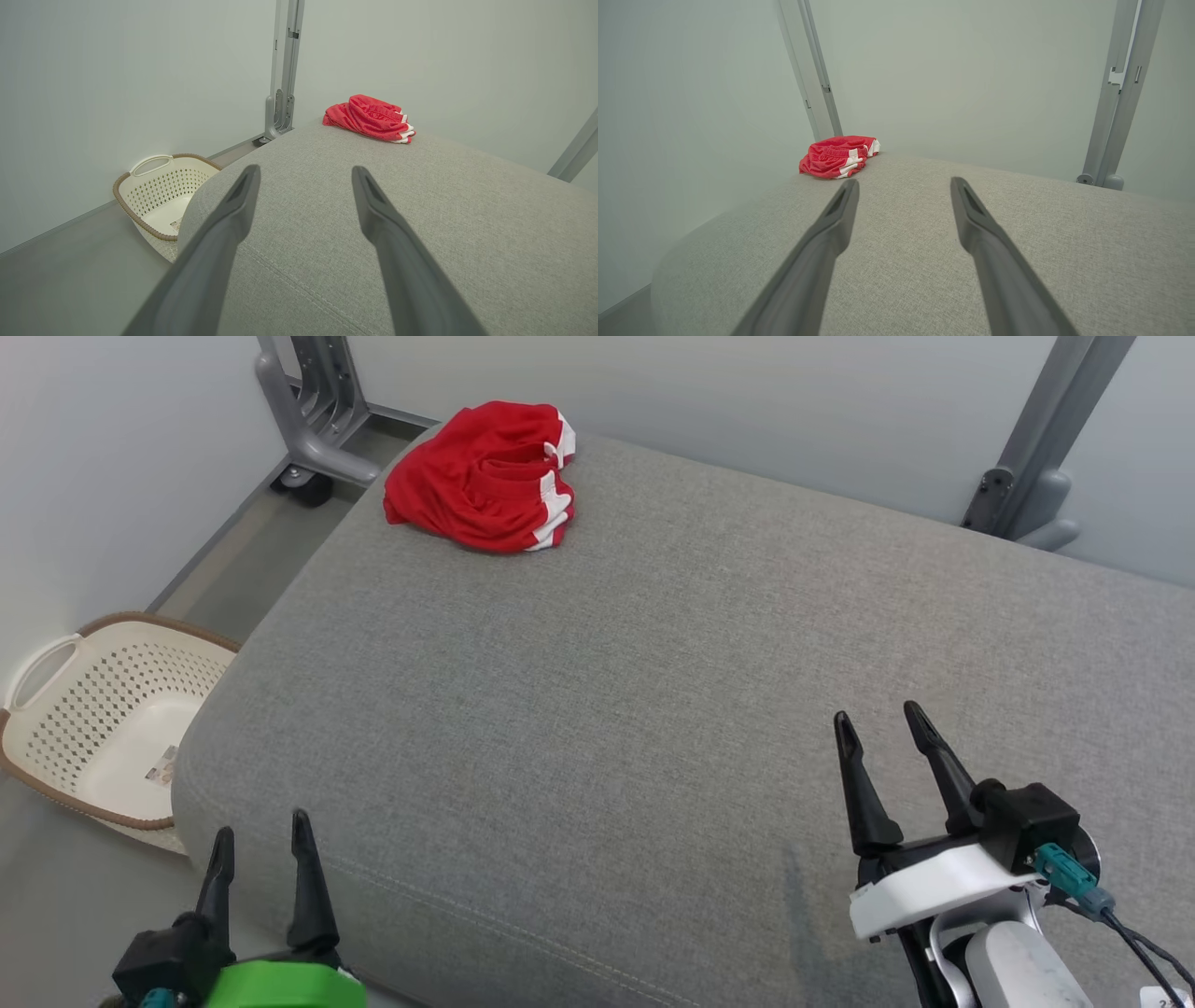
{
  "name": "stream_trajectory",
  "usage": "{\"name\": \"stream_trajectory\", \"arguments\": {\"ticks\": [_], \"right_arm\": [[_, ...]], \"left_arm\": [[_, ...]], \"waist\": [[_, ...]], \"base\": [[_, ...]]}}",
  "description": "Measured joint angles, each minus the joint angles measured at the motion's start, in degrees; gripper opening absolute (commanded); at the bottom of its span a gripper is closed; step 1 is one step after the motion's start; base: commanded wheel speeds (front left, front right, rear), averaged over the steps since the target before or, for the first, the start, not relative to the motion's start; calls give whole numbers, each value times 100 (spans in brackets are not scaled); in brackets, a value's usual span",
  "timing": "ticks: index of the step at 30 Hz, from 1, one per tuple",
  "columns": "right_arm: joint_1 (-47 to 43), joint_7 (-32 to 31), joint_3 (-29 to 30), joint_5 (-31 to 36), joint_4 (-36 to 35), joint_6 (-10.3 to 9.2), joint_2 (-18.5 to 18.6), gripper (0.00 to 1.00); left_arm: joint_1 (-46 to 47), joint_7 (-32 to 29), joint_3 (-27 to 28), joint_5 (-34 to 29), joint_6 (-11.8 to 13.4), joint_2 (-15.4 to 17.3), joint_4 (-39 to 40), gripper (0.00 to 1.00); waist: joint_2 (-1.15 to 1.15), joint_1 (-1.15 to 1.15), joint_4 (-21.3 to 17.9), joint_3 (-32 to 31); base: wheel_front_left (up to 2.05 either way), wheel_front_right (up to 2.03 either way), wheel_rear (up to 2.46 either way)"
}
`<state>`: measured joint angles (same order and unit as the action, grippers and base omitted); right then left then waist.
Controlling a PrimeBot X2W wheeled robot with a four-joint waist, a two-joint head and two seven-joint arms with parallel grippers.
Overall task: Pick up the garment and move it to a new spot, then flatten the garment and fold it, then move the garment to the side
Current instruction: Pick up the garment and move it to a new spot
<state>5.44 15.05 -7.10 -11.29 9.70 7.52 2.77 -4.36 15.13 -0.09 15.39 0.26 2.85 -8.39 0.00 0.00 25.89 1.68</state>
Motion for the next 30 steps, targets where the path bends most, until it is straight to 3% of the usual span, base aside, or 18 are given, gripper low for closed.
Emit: {"name": "stream_trajectory", "arguments": {"ticks": [4,14,23,30], "right_arm": [[51,-70,110,126,-119,0,1,100],[587,-422,219,712,-835,1,-3,100],[1214,-645,274,1174,-1504,0,34,100],[1312,-646,403,1308,-1863,1,92,100]], "left_arm": [[408,-1,-15,198,-174,76,42,100],[2679,-577,243,188,-397,1080,104,100],[4999,-1445,271,325,-641,2105,-932,100],[6084,-2109,-241,559,-739,2407,-1990,100]], "waist": [[0,0,-105,195],[0,0,-445,1014],[0,0,-982,2021],[0,0,-1474,2817]], "base": [[0,0,0],[0,0,0],[0,0,0],[0,0,0]]}}
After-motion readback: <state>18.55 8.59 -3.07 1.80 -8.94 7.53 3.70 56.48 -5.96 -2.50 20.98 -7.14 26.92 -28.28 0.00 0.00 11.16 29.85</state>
